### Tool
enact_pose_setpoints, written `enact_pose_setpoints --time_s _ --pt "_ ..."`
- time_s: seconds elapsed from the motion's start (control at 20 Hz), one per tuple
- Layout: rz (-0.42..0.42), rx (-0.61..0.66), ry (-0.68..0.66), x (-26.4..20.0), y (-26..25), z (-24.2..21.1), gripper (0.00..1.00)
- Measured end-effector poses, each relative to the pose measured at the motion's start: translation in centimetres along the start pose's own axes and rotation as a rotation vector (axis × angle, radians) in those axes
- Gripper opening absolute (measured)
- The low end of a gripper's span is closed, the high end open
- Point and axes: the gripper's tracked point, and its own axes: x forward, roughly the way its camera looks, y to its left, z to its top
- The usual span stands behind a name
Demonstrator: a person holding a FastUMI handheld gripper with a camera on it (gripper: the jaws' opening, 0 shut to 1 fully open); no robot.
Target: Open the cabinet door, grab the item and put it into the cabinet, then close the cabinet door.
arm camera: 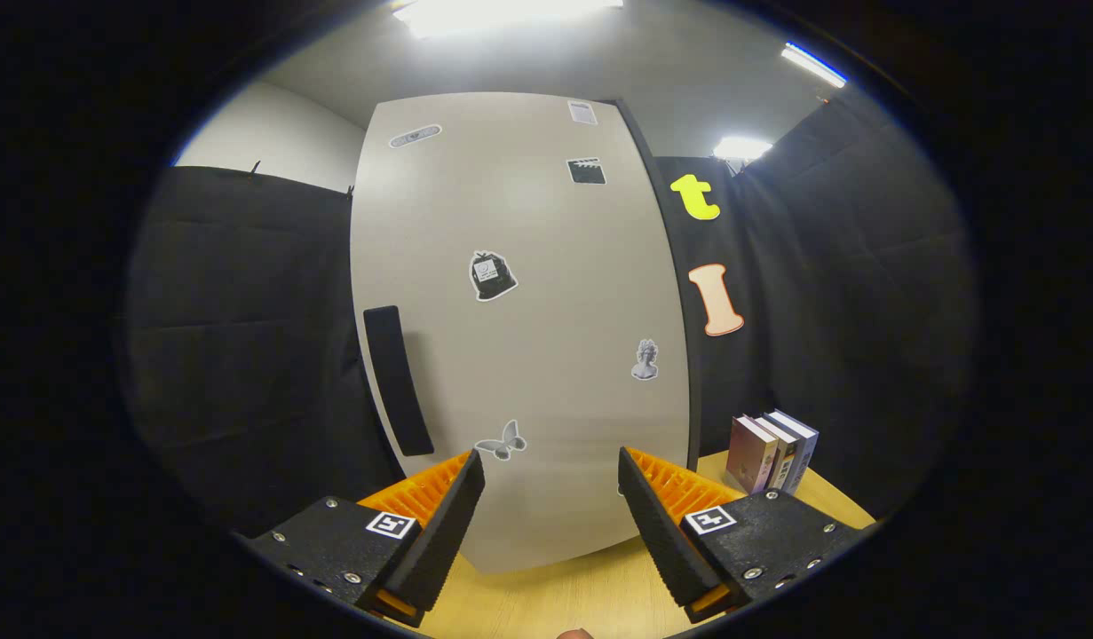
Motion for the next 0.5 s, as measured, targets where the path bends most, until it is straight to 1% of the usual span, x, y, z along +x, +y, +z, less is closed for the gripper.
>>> enact_pose_setpoints --time_s 0.15,0.5 --pt "-0.020 -0.023 -0.009 -1.7 -1.3 -0.2 0.94" --pt "-0.106 -0.070 -0.046 -5.2 -4.1 -1.3 0.94"
